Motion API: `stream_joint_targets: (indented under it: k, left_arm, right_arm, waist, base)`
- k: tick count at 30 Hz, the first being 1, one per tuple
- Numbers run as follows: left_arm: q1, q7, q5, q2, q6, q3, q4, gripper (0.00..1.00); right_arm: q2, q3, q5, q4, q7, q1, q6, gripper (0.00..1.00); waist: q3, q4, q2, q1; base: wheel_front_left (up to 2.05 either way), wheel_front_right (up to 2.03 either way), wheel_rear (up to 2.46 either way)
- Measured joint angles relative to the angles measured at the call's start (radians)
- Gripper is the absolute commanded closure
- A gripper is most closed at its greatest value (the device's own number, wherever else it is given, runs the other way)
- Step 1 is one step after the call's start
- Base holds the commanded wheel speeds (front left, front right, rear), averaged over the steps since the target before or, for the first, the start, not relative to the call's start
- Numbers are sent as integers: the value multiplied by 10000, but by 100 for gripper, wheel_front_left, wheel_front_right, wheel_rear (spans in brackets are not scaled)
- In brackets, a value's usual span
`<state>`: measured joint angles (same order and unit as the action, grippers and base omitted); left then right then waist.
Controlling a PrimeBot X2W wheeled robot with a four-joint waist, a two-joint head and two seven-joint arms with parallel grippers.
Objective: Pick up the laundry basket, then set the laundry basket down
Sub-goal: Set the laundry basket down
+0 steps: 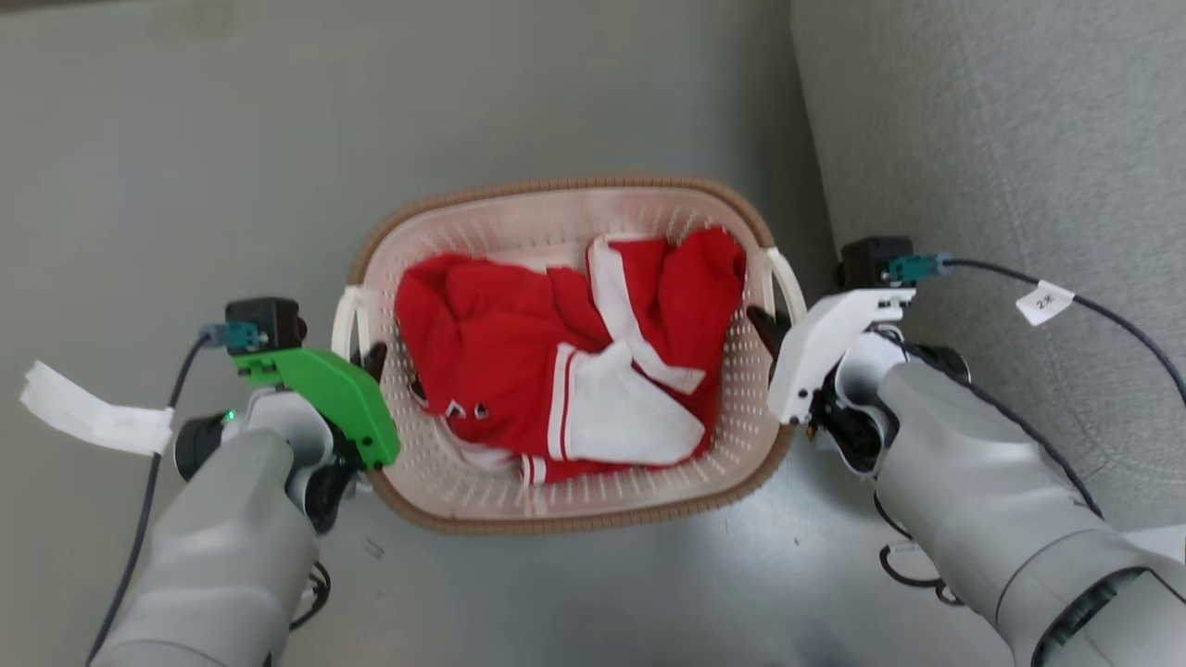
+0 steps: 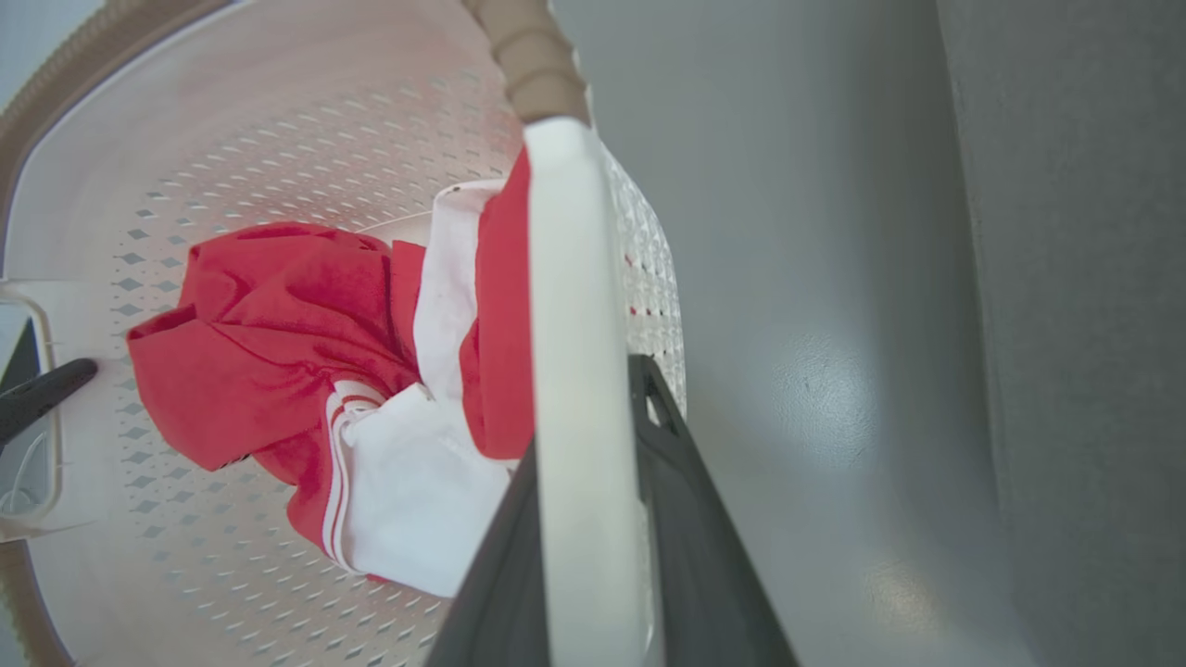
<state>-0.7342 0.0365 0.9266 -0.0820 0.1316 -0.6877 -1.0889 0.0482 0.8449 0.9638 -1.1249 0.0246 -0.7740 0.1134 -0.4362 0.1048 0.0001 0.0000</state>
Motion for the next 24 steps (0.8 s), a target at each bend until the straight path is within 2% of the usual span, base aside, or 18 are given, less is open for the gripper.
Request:
stream_joint_targets:
  k: [24]
  left_arm:
    - [-2061,1003,-253,-125,-56,198,-33,100]
  right_arm:
    - [4,-232,-71,19,1333,-1763,4,100]
  waist:
    - [-3077,-36,0,1]
  base:
    - [0,0,0]
